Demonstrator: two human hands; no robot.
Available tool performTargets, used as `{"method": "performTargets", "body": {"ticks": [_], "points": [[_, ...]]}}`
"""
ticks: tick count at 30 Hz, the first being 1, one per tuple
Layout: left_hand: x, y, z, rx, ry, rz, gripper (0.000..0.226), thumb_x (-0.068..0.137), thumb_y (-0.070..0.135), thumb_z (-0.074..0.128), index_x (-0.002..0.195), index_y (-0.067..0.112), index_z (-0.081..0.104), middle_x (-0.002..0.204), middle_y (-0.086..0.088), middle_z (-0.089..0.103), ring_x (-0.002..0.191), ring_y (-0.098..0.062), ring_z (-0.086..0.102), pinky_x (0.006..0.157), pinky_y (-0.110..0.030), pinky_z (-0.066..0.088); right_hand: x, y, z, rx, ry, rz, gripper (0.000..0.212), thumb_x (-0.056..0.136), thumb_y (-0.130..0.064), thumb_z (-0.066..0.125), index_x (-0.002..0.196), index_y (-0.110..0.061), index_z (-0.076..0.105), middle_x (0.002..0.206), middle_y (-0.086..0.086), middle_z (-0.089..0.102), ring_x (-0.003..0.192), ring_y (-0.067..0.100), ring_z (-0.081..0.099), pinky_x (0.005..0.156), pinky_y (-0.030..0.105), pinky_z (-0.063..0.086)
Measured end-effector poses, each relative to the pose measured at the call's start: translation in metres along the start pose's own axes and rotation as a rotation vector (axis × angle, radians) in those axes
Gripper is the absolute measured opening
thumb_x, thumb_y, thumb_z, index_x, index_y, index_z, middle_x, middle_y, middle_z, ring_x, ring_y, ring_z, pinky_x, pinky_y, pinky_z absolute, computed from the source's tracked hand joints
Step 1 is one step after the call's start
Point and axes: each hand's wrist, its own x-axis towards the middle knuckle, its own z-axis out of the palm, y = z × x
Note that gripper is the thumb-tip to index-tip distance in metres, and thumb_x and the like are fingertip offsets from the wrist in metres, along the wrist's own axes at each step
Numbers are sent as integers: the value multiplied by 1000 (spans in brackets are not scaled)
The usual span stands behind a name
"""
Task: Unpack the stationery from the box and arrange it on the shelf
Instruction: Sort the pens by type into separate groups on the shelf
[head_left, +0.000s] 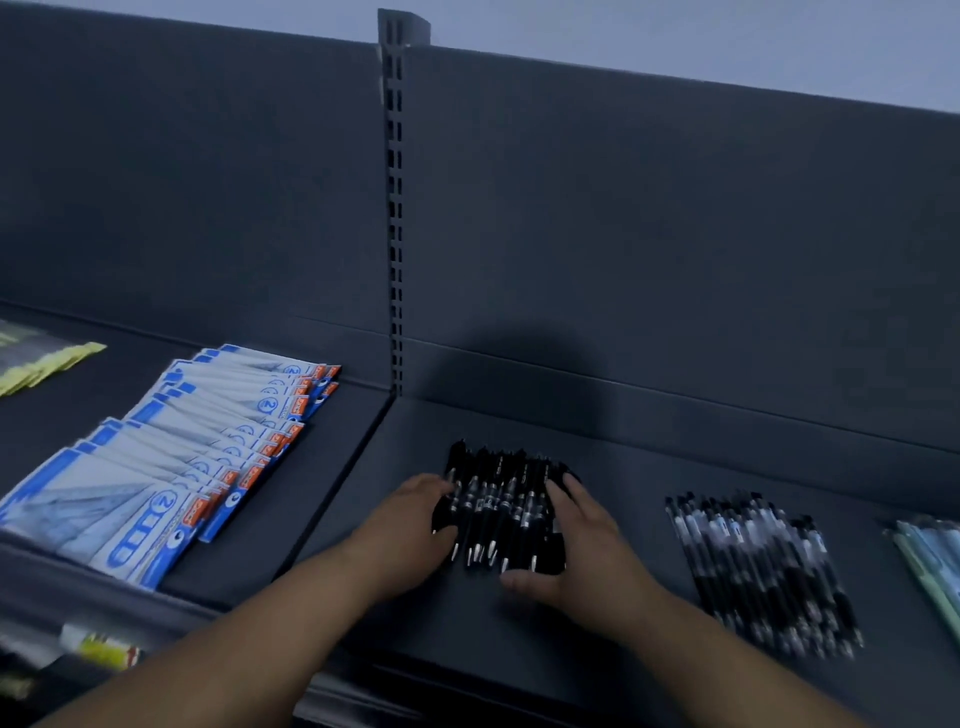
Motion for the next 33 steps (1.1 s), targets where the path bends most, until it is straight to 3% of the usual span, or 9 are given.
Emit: {"method": "performTargets", "body": {"ticks": [5,10,14,19,24,28,33], "points": [[-32,20,6,11,151,-131,50,90,27,58,138,19,45,141,-1,46,128,-13,44,102,-11,25,-5,12,-3,-2,-29,-135,90,82,-55,65,152,-30,16,160,-9,3,146,15,11,117,27,20],[-79,38,17,77,278,-311,57,92,33,56,143,18,37,150,0,31,136,-16,34,109,-16,20,-11,24,-5,-22,-7,-230,75,88,-51,59,150,-29,23,158,-4,16,143,18,20,116,31,24],[-134,38,29,140,383,-445,55,90,35,58,141,20,42,149,0,31,131,-19,40,110,-21,22,-28,7,4,-51,56,-354,65,92,-47,53,148,-25,29,156,-3,22,143,17,19,117,32,21],[-219,15,29,213,500,-599,55,89,39,58,140,22,45,152,-1,30,138,-20,32,114,-28,24,-61,-53,32,-57,88,-618,61,86,-41,64,140,-20,45,146,1,38,135,22,35,110,37,31],[-318,-23,38,207,448,-784,63,86,45,61,141,21,43,150,-2,31,135,-21,37,112,-29,30,-106,-107,91,-52,-76,-751,59,81,-41,65,135,-20,50,135,0,48,122,26,48,102,37,41],[-419,-65,45,171,394,-972,61,85,48,58,139,24,43,147,0,35,130,-22,41,107,-28,34,-144,-152,155,-196,-298,-743,65,86,-48,59,143,-27,37,143,-7,39,130,18,41,106,29,36],[-548,-116,45,127,359,-1176,62,90,45,53,144,26,32,153,-1,26,134,-21,36,108,-30,33,-194,-226,240,-349,-496,-764,71,85,-50,58,146,-22,33,144,1,40,131,20,42,108,29,35]]}}
